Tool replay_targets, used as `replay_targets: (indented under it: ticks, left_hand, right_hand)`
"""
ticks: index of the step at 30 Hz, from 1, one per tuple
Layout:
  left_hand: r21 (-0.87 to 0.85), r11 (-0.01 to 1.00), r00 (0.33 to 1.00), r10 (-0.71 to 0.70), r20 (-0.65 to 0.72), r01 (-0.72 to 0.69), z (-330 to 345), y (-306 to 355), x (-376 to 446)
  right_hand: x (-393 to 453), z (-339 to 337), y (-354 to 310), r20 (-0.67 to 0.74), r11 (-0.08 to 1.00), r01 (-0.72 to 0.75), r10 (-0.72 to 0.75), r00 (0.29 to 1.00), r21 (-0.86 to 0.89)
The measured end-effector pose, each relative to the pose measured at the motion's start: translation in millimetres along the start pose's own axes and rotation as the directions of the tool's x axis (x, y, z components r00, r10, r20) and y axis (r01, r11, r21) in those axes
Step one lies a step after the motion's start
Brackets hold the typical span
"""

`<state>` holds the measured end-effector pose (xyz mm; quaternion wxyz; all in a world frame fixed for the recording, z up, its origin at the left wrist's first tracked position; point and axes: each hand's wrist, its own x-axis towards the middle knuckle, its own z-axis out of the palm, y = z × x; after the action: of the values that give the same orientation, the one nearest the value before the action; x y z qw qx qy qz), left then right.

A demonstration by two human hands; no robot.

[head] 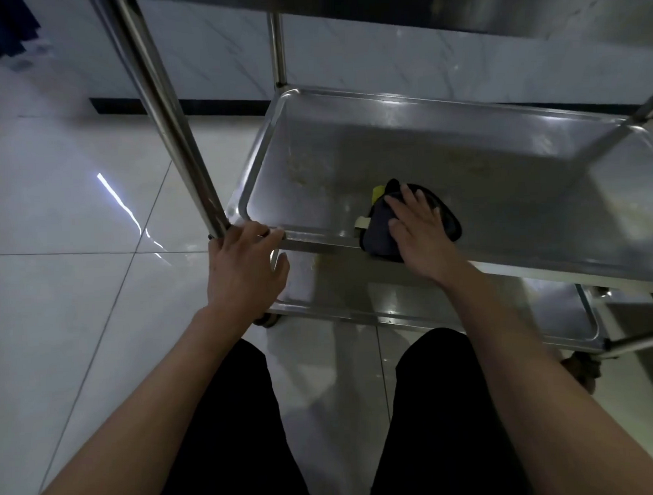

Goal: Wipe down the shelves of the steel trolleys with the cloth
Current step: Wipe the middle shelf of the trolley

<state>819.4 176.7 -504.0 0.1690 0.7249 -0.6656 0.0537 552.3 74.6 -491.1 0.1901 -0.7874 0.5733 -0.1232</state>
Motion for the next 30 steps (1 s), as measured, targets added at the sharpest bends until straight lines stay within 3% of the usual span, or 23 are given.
replay_targets:
  ticks: [11, 20, 30]
  left_hand:
    - [-0.079, 0.996, 0.999, 0.04, -0.005, -0.041, 6, -12, -15]
    - [-0.051, 0.998, 0.999, 0.037, 0.002, -0.037, 11, -14, -23]
    - [0.038, 0.999, 1.0, -0.003, 0.03, 0.002, 11, -11, -22]
  right_hand:
    - [76, 48, -92, 0.239, 0.986, 0.148, -0.125, 0.963, -0.078]
    - [116, 77, -158, 0.295, 0.955, 0.29, -0.262, 0.919, -0.056]
    - [98, 46, -108, 0.077, 0.931, 0.364, -0.364, 0.928, 0.016]
